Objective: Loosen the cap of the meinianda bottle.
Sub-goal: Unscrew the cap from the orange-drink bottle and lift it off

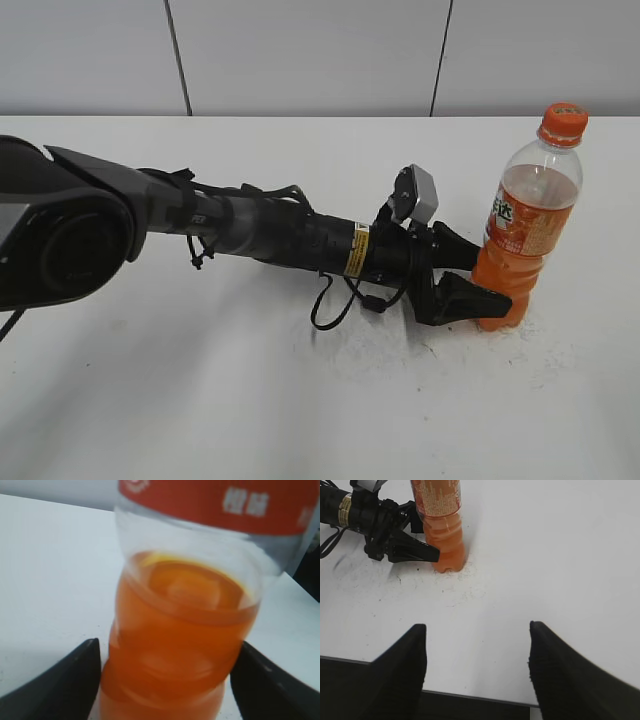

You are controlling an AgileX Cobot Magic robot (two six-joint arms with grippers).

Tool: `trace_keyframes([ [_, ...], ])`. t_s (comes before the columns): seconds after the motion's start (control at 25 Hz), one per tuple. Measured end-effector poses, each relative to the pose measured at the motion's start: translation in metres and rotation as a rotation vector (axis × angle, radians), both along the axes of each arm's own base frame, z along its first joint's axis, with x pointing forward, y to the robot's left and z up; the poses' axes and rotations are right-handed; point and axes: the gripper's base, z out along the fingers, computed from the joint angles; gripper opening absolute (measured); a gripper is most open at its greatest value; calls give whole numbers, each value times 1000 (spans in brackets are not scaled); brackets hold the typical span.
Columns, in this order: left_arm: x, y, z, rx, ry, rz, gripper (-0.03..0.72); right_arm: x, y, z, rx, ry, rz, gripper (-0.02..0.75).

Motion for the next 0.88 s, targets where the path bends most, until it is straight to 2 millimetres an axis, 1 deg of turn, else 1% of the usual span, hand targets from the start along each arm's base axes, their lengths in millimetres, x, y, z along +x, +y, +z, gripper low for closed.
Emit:
trace_keyframes([
  [0.32,-2,0,1,-9,3,-13,662,0,0,0,0,0,0,475],
  [0.56,-2,-2,0,-8,-14,-10,666,0,0,0,0,0,0,475],
  [0.88,-10,-15,-2,11,-29,23,667,0,0,0,0,0,0,475],
])
